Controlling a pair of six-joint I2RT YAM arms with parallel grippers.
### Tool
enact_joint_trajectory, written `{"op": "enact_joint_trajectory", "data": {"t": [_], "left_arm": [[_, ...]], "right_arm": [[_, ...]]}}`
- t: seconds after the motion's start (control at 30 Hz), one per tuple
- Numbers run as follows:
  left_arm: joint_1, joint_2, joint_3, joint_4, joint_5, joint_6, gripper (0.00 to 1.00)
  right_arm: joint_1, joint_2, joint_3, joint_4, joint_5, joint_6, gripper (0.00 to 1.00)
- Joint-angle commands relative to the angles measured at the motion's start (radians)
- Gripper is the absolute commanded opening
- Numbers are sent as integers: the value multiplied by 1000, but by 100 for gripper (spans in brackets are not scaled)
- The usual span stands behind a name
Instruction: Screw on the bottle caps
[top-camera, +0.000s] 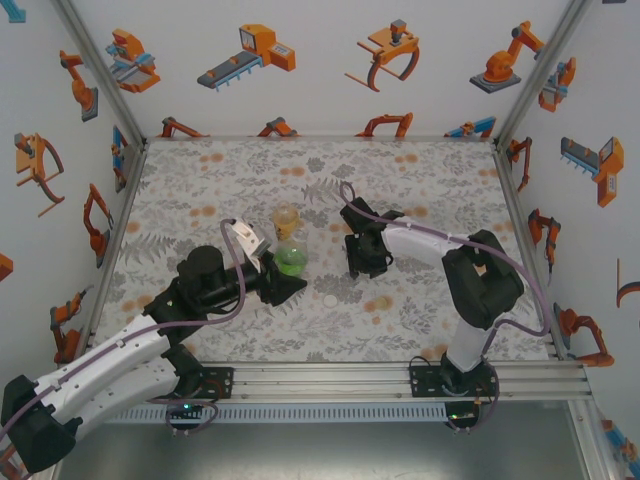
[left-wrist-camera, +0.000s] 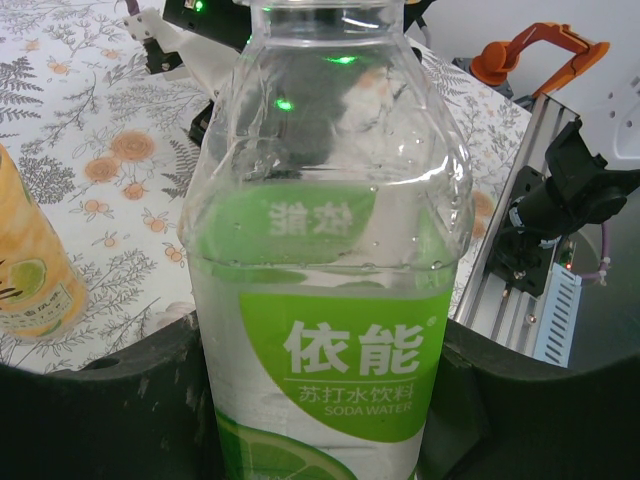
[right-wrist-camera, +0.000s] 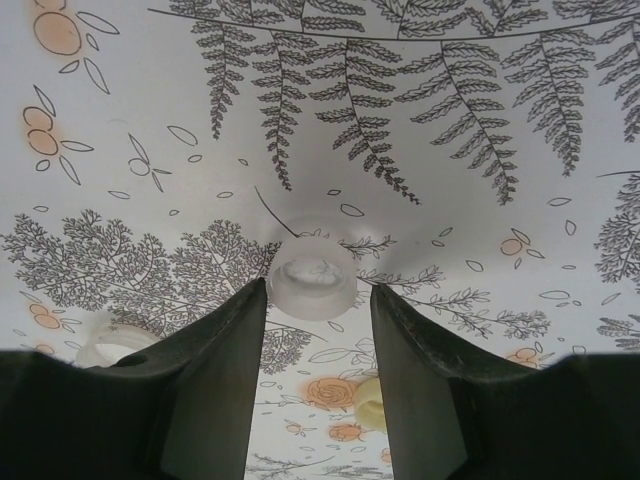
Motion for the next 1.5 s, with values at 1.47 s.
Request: {"op": "enact_joint_trajectory", "data": {"t": [1.47], "left_arm": [[4,-8,28,10,17,4,0]], "right_arm": [[-1,-38,63,-30,-25,-6,46]]}}
